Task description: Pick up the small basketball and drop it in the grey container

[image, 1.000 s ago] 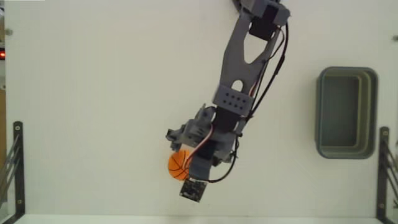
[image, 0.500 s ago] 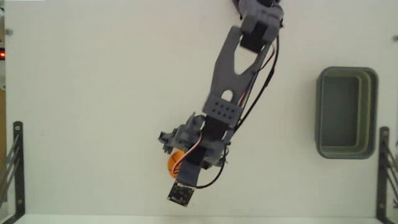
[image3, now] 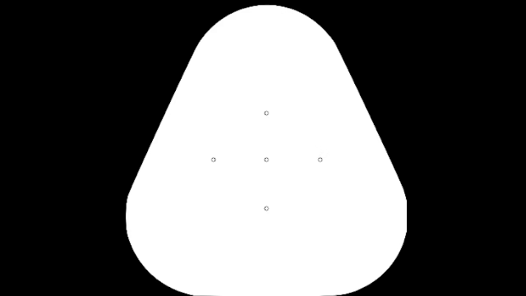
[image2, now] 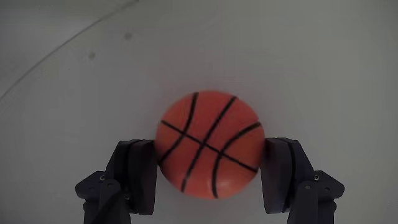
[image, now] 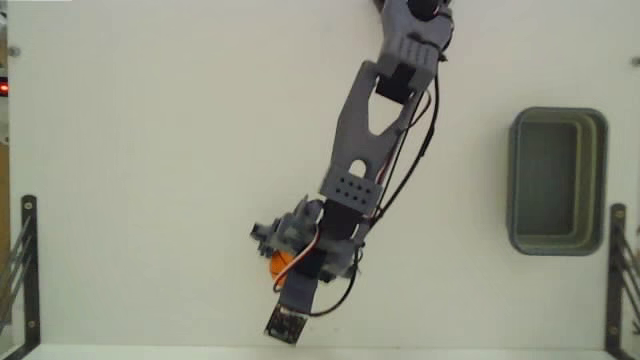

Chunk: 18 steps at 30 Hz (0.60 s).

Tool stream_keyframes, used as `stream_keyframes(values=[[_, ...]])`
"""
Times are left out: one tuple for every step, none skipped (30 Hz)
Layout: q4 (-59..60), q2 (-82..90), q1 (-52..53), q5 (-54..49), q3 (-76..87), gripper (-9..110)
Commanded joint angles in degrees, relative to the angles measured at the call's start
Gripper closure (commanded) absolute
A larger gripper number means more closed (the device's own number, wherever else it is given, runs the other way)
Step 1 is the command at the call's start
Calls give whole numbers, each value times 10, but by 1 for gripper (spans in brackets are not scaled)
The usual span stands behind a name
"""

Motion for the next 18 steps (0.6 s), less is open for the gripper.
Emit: stream_keyframes(values=[[28, -14, 3, 2, -90, -9], [30, -20, 3, 2, -98, -9], [28, -18, 3, 2, -95, -9], [25, -13, 3, 2, -87, -9], [25, -11, 3, 2, -84, -9], [25, -12, 3, 2, -86, -9], [26, -13, 3, 2, -88, -9], [27, -14, 3, 2, -89, -9], [27, -14, 3, 2, -89, -9], [27, -14, 3, 2, -89, -9], [27, -14, 3, 2, -89, -9], [27, -14, 3, 2, -89, -9], [27, -14, 3, 2, -89, -9], [27, -14, 3, 2, -89, -9], [27, -14, 3, 2, -89, -9], [27, -14, 3, 2, -89, -9], [27, -14, 3, 2, -89, -9], [27, -14, 3, 2, -89, -9]])
